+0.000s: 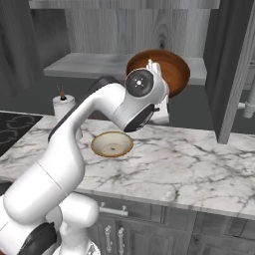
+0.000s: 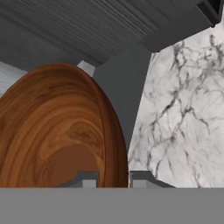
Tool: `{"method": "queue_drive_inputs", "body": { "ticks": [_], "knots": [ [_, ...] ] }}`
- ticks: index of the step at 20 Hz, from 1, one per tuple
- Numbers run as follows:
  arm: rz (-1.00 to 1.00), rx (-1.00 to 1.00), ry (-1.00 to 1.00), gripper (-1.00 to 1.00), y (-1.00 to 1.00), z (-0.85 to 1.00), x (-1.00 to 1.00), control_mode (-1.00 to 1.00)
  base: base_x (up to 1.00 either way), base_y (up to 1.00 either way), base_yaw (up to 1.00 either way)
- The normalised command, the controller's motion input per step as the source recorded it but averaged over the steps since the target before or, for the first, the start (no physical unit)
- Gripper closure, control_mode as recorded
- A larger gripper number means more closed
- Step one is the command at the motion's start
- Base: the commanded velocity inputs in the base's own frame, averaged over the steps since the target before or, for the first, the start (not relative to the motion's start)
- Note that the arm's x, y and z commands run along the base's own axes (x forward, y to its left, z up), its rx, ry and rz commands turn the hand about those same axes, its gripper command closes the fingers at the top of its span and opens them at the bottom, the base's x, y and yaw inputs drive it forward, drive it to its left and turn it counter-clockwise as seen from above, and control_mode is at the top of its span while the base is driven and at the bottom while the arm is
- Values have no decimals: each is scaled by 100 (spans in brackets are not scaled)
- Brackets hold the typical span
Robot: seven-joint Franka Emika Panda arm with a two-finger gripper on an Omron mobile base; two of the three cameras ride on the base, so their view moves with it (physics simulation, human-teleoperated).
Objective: Open the cabinet. Pick the bowls from the counter and place them in the cabinet. Then close the cabinet.
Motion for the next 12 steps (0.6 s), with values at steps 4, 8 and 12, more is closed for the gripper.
{"method": "queue_drive_inputs", "body": {
  "ticks": [4,8,12],
  "knots": [
    [0,0,-1,100,0,22,13,-100,0,0,0],
    [0,0,0,100,0,25,16,-100,0,0,0],
    [0,0,0,100,3,13,28,-100,0,0,0]
  ]
}}
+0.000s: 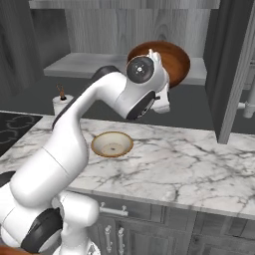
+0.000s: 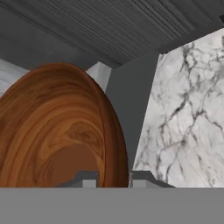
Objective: Open the cabinet. Pick the bowls from the counter and place them in the cabinet. Then close the cabinet.
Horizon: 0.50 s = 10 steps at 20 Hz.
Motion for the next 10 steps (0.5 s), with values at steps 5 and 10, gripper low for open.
{"method": "queue_drive_inputs", "body": {
  "ticks": [5,10],
  "knots": [
    [0,0,0,100,6,8,32,-100,0,0,0],
    [0,0,0,100,1,4,28,-100,0,0,0]
  ]
}}
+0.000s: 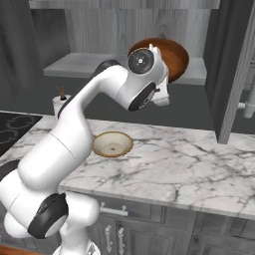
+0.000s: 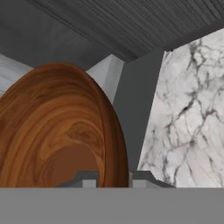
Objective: Open the cabinet. Pick the bowls from the counter and place them in the cabinet. Then close the cabinet.
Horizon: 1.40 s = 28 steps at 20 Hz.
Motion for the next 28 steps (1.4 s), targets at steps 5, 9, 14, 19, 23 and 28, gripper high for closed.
{"method": "queue_drive_inputs", "body": {
  "ticks": [5,9,14,19,23,28],
  "knots": [
    [0,0,0,100,0,0,35,-100,0,0,0],
    [0,0,0,100,0,0,32,-100,0,0,0],
    [0,0,-3,100,0,0,35,-100,0,0,0],
    [0,0,-1,100,0,0,43,-100,0,0,0],
    [0,0,0,100,0,0,48,-100,0,0,0],
    [0,0,0,100,0,0,43,-100,0,0,0]
  ]
}}
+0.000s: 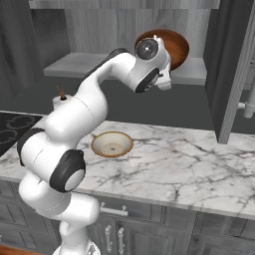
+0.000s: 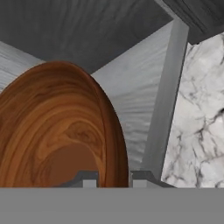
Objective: Open the cabinet. Pick the bowls from the counter and place them in the cabinet. Then close the cabinet.
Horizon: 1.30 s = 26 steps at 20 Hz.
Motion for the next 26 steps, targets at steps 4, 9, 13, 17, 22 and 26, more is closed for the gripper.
{"method": "queue_drive_inputs", "body": {
  "ticks": [4,9,13,17,22,26],
  "knots": [
    [0,0,0,100,-2,0,39,-100,0,0,0],
    [0,0,0,100,-11,0,40,-100,0,0,0],
    [0,0,0,100,-16,-1,34,-100,0,0,0],
    [0,0,0,100,-18,-4,28,-100,0,0,0],
    [0,0,0,100,-13,-18,19,-100,0,0,0],
    [1,0,2,100,-6,-28,15,-100,0,0,0]
  ]
}}
